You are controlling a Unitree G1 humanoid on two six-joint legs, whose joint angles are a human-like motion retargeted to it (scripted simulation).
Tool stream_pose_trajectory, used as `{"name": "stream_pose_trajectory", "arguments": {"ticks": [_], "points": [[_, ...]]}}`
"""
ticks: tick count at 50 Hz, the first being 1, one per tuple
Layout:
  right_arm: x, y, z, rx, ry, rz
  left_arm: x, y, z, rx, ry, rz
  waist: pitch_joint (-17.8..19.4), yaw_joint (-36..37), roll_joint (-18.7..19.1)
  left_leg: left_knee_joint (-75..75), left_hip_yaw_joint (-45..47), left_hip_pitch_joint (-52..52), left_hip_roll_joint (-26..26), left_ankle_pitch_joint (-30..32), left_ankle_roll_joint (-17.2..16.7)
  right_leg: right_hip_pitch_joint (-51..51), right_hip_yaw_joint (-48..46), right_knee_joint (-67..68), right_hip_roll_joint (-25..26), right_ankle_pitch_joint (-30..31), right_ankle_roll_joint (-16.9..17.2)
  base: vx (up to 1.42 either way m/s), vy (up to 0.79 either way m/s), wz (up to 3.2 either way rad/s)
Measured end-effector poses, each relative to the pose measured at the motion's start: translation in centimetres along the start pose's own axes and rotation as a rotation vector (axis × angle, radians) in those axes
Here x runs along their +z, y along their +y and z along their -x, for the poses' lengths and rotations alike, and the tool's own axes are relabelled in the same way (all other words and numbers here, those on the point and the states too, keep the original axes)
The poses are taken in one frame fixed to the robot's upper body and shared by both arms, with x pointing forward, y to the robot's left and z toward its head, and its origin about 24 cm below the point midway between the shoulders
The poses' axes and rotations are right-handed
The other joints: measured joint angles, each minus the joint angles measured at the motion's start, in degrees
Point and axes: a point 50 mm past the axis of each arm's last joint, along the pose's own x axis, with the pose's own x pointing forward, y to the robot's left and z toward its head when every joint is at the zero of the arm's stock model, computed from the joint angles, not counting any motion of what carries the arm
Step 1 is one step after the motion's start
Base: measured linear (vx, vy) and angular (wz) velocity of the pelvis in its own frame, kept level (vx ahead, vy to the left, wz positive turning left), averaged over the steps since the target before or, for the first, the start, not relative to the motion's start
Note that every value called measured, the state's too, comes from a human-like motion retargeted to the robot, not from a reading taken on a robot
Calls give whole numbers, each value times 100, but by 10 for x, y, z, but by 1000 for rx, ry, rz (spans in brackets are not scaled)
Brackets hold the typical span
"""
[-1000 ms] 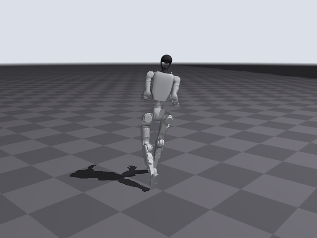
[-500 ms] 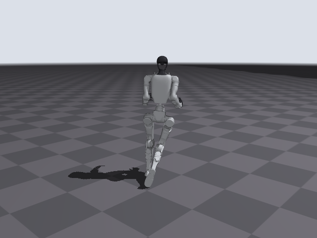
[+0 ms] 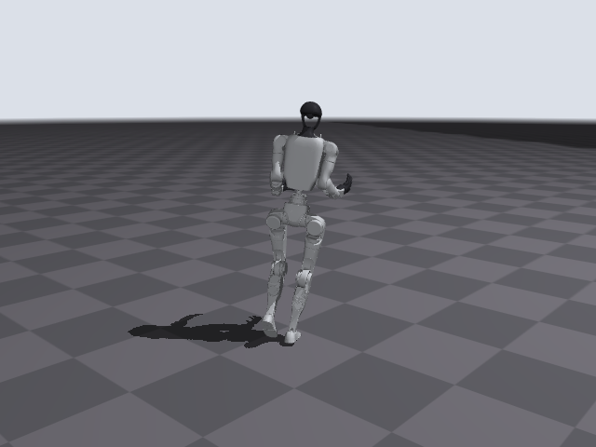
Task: Walk run
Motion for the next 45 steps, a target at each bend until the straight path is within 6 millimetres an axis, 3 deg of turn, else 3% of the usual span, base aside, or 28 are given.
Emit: {"name": "stream_pose_trajectory", "arguments": {"ticks": [5, 8, 9, 10, 11, 12, 13, 15, 17, 19, 20, 23, 25, 27, 28, 30, 32, 33, 35, 38, 41, 45], "points": [[8, -8, 4, 34, -15, -66, -12, 0, 16, -11, 93, 8, 0, 746, -484, -2925, 827, -685, -151, -837, 830, 1257, -557, -904, -98, 2126, 800, 155, -29, -38], [6, -15, 13, 82, 38, 20, -11, 7, 14, -5, 83, -11, 52, 1137, -613, -4320, 561, -545, -429, -1002, 603, 1795, -541, -809, -49, 3344, 1502, 150, -26, -55], [3, -15, 16, 107, 63, 56, -8, 9, 11, 3, 66, -15, 124, 1196, -647, -4352, 723, -505, -411, -563, 924, 1843, -381, -366, -52, 3560, 1813, 150, -27, -31], [0, -15, 18, 136, 89, 93, -5, 10, 7, 15, 47, -18, 221, 1250, -687, -4252, 962, -475, -393, 90, 1452, 1838, -145, 250, -72, 3697, 2160, 141, -58, 51], [-4, -12, 21, 171, 119, 118, -1, 14, 2, 27, 23, -28, 176, 945, -831, -3673, 705, -490, -598, -811, 1484, 1496, -352, 1202, -41, 3697, 2191, 144, -69, 130], [-8, -12, 26, 202, 157, 146, 3, 16, -2, 36, 3, -30, 139, 684, -897, -3181, 361, -434, -796, -1483, 1506, 1222, -420, 2044, 97, 3697, 2197, 175, -38, 194], [-14, -14, 38, 223, 215, 177, 5, 15, -3, 38, -9, -18, 115, 513, -807, -2864, -154, -238, -979, -1695, 1506, 1086, -209, 2670, 446, 3697, 2156, 189, 2, 129], [-25, -12, 54, 270, 299, 191, 11, 31, -16, 74, -77, -25, 6, 175, -310, -2392, -729, -181, -689, -2095, 1392, 434, -137, 3168, 971, 3386, 1805, 165, -4, 9], [-29, -15, 69, 261, 351, 190, 15, 28, -30, 46, -118, -3, -162, 349, -79, -2538, -122, 289, -72, -2397, 1317, -194, -89, 3430, 816, 2576, 1394, 144, -26, -70], [-26, -27, 83, 199, 378, 188, 20, 22, -37, 20, -151, 6, -226, 453, 46, -3039, -87, 891, 54, -2306, 1230, -716, -160, 3140, 536, 1817, 1040, 138, -21, -2], [-23, -33, 89, 164, 383, 189, 21, 19, -39, 11, -162, 9, -218, 410, 111, -3305, -268, 1165, -2, -2145, 1192, -970, -185, 2907, 382, 1464, 963, 142, -21, 88], [-16, -48, 97, 98, 384, 228, 21, 10, -39, -37, -157, 21, -236, -131, 338, -3837, -423, 1874, 76, -1130, 922, -1490, -340, 1534, -201, 1030, 1309, 141, -18, 140], [-13, -53, 97, 91, 378, 265, 20, 9, -35, -47, -140, 28, -263, -495, 357, -4014, -292, 2325, 125, -352, 669, -1651, -275, 392, -460, 589, 1307, 156, -24, 120], [-13, -50, 87, 107, 353, 295, 19, 12, -33, -33, -129, 36, -252, -747, 387, -4019, -211, 2669, 223, 455, 387, -1615, 616, -537, -372, 70, 1259, 119, -20, 80], [-13, -48, 80, 111, 333, 306, 19, 12, -33, -25, -126, 42, -224, -763, 388, -3864, -125, 2796, 294, 808, 209, -1552, 838, -823, -462, -10, 1361, 116, -24, 61], [-11, -42, 64, 99, 277, 324, 19, 12, -33, -17, -125, 58, -48, -864, 141, -3045, -163, 2958, 134, 1509, -211, -1341, 867, -838, -780, 907, 1853, 146, -44, 56], [-9, -28, 50, 88, 209, 292, 21, 20, -30, -4, -127, 29, -32, -653, 90, -1515, 44, 2456, 235, 2140, -376, -1273, 530, -47, -513, 332, 964, 155, -61, -39], [-8, -22, 46, 70, 181, 269, 18, 21, -24, -5, -109, 15, 21, -461, 147, -612, 322, 2215, 466, 2225, -63, -1095, 1051, 347, -83, 37, 923, 157, -57, -10], [-2, -27, 22, -3, 64, 216, 13, 11, -23, 5, -94, 28, 82, -416, 207, 965, 6, 1227, 746, 1310, 110, -983, 46, 649, -438, -230, 908, 104, -26, 91], [1, -12, -1, 43, -13, 136, 3, 4, -6, 94, -21, 85, -12, -135, 34, 813, 576, 435, 506, 171, 557, -301, 498, 249, -238, -380, 754, 135, -3, 17], [9, -10, -14, 96, -64, 134, -7, -1, 8, 55, 54, 86, 27, 146, -124, -275, 608, -383, 77, -748, 607, 320, 112, -359, -331, 286, 825, 129, -4, 42], [11, -11, -8, 165, -36, 172, -13, 10, 17, 1, 101, 6, -74, 805, -395, -3138, 871, -700, -281, -1383, 867, 1251, -591, -1084, -238, 1801, 1294, 143, -18, 13]]}}
